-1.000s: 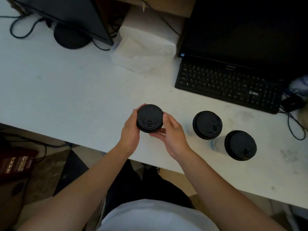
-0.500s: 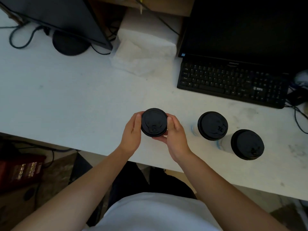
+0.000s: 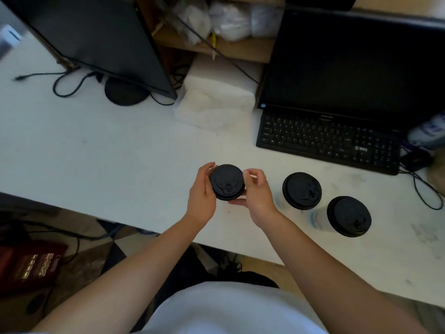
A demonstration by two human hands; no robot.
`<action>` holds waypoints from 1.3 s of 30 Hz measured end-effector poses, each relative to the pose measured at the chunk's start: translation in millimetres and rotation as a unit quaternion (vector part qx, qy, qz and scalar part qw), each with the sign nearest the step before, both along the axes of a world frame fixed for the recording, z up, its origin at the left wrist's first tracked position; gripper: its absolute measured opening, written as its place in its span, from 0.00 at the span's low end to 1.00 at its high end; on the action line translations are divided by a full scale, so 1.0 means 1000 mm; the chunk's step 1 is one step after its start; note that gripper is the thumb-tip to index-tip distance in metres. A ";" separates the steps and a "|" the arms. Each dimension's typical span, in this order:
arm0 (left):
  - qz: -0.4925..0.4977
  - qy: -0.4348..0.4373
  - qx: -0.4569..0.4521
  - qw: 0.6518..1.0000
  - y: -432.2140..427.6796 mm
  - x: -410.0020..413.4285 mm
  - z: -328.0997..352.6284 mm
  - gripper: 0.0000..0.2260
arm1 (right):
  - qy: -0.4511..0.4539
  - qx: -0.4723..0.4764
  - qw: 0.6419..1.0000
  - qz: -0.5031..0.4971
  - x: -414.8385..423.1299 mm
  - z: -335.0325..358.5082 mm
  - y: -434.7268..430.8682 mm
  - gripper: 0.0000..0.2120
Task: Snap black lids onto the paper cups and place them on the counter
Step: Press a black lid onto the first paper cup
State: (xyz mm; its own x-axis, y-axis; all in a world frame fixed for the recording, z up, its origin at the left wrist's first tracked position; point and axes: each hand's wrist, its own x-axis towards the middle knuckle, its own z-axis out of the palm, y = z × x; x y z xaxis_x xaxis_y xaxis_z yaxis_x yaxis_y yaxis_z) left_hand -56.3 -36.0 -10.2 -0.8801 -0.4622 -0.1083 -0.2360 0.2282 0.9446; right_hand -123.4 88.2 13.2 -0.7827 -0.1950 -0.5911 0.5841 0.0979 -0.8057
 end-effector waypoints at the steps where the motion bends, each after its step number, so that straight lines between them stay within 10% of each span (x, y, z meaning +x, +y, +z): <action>1: 0.007 0.006 -0.003 1.000 0.003 0.001 0.002 0.16 | -0.010 -0.010 1.000 -0.006 -0.001 -0.001 0.001 0.09; 12: 0.138 -0.083 0.092 0.983 0.008 0.016 0.015 0.06 | -0.036 -0.092 0.995 -0.014 0.014 -0.015 0.012 0.13; 23: 0.140 -0.123 0.231 0.955 0.005 0.011 0.007 0.20 | -0.109 -0.110 0.988 0.009 0.016 -0.010 0.010 0.17; 39: 0.038 -0.077 0.000 0.996 -0.008 0.007 0.009 0.11 | 0.133 0.071 0.984 0.095 0.016 -0.010 -0.004 0.14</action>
State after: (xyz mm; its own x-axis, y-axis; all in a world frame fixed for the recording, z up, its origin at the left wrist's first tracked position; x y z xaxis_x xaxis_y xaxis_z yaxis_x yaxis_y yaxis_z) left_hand -48.9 -43.9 -1.0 -0.8152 -0.5270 -0.2402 -0.3954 0.2034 0.8957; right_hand -107.3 84.0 2.8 -0.8710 -0.2821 -0.4022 0.3151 0.3074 -0.8979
